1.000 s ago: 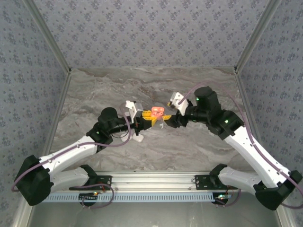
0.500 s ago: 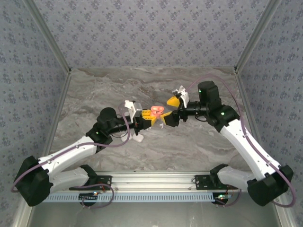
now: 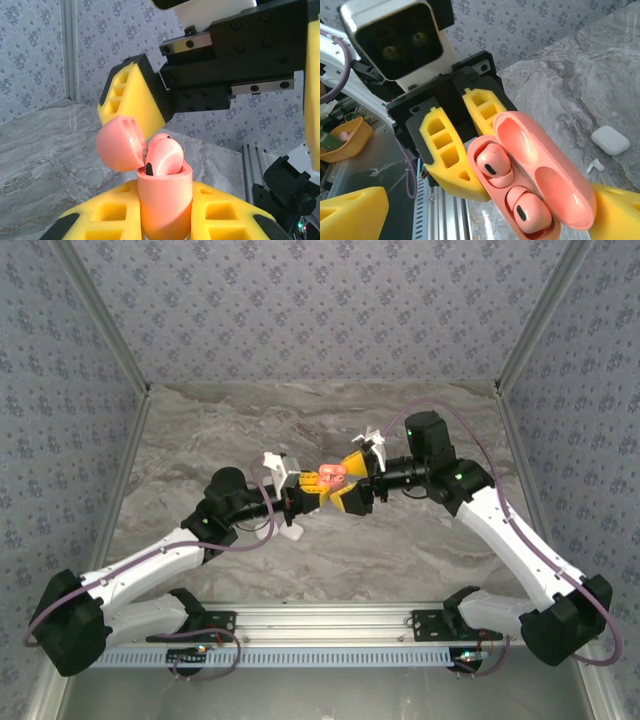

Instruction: Insert wireless bluetooth earbuds into charging case

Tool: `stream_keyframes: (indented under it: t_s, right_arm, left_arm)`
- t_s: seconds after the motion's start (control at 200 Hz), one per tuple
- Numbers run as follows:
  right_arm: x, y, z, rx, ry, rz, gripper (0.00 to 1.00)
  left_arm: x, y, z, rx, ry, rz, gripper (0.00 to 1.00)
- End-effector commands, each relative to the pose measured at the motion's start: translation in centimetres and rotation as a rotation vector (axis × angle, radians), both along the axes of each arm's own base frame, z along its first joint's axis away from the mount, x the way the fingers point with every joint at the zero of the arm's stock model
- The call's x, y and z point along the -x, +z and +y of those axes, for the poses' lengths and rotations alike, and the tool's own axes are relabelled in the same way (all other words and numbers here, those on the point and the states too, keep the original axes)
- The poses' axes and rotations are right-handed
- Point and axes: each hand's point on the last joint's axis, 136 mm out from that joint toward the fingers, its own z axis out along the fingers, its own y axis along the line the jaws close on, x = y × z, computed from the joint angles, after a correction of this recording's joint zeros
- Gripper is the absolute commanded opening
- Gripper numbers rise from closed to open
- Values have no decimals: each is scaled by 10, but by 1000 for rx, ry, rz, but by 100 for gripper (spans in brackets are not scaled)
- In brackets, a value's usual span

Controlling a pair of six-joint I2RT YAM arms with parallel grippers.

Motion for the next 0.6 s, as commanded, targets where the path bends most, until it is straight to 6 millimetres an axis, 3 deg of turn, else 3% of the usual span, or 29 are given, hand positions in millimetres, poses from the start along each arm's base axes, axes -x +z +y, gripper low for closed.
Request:
stream_keyframes:
  t_s: [0.0, 0.135, 0.27, 0.395, 0.595]
  right_arm:
    - [18, 22, -4, -43, 50, -79, 100]
    - [23, 18, -7, -37, 46, -83, 100]
    - [14, 8, -10, 10, -16, -75, 99]
    - [-18, 0, -28, 112, -226, -119, 100]
    - [-67, -5, -85, 145, -652, -124, 100]
  left_arm:
    - [1, 23, 2, 47, 7, -50, 0]
    - [1, 22, 2, 43, 8, -52, 0]
    - [0, 22, 2, 44, 10, -52, 0]
    - [-3, 19, 2, 37, 29, -39, 0]
    - [-32, -1, 8, -20, 183, 29, 0]
